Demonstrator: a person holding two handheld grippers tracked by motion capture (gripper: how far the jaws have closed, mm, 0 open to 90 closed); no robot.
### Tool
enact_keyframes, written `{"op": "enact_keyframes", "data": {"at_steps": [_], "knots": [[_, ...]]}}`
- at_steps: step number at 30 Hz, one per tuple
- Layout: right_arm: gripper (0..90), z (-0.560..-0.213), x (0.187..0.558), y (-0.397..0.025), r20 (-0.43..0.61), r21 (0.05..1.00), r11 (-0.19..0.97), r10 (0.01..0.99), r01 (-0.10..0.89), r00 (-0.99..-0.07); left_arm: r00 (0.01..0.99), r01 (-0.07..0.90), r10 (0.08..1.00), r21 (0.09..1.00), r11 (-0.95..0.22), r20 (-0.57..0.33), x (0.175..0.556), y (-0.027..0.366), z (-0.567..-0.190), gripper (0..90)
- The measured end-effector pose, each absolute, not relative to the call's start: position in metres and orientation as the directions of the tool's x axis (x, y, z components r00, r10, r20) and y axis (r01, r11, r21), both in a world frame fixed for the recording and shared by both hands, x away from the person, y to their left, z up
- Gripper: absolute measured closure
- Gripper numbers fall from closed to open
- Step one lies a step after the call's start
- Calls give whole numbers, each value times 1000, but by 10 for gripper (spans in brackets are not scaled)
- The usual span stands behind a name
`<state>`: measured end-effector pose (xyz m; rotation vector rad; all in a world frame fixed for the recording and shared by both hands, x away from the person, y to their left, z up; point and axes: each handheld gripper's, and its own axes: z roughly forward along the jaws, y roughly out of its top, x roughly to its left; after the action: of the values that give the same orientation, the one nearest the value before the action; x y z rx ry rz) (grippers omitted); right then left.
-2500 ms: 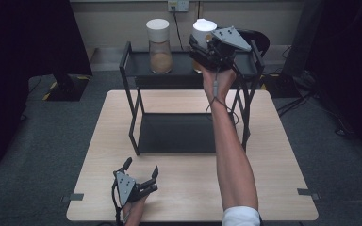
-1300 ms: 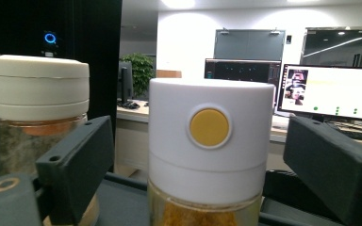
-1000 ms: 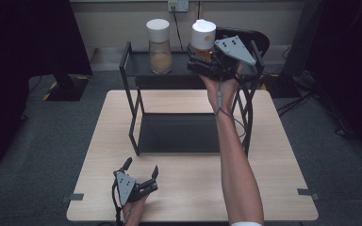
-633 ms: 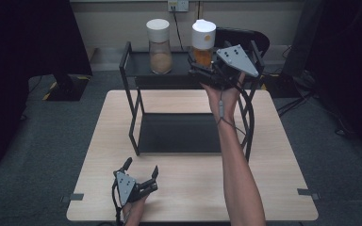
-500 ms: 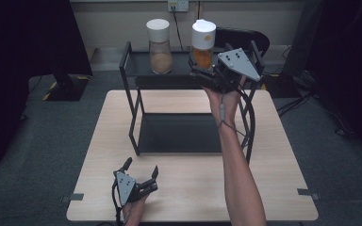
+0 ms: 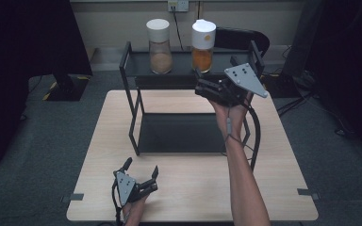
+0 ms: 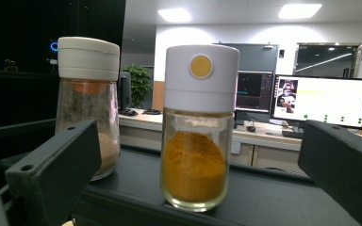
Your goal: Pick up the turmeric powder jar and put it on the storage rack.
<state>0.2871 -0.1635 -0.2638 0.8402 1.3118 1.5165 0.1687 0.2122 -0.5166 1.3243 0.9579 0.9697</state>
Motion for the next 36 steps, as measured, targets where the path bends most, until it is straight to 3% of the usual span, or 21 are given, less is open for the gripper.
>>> {"op": "enact_keyframes", "data": {"at_steps": [36], "knots": [[0, -321, 233, -179, -38, 978, -28, 950, -208, -309, 320, -17, 948, 1000, 11, -5, 169, 212, -516, 27]]}}
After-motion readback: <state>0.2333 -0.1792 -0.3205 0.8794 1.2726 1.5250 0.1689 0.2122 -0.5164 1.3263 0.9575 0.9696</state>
